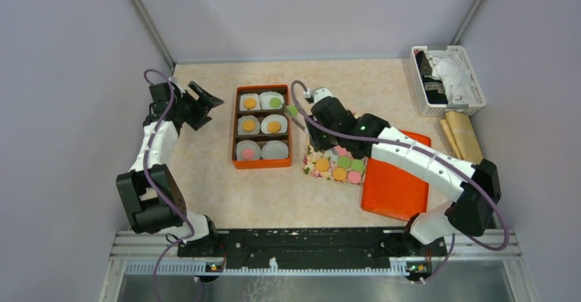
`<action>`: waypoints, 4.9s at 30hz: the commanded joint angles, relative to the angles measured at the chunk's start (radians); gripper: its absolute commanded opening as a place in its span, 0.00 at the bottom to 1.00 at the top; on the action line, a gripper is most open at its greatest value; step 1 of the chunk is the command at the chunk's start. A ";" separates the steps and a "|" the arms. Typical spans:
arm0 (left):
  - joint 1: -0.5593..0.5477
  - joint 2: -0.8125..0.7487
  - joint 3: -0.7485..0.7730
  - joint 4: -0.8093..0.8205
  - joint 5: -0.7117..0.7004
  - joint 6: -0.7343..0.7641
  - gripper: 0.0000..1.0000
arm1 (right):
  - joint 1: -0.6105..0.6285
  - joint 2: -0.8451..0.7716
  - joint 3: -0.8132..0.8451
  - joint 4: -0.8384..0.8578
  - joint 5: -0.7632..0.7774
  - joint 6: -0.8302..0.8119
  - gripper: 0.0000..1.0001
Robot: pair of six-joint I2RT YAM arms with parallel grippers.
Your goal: Pack the cookies
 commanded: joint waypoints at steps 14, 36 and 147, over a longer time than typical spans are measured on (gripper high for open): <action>-0.001 -0.037 -0.006 0.031 0.011 0.008 0.86 | 0.214 0.172 0.072 0.061 -0.008 0.002 0.06; 0.000 -0.042 -0.006 0.027 0.009 0.010 0.86 | 0.248 0.173 0.012 0.005 0.008 0.027 0.13; -0.153 0.062 0.051 0.069 -0.064 -0.004 0.85 | -0.835 0.855 0.703 -0.144 0.025 -0.216 0.47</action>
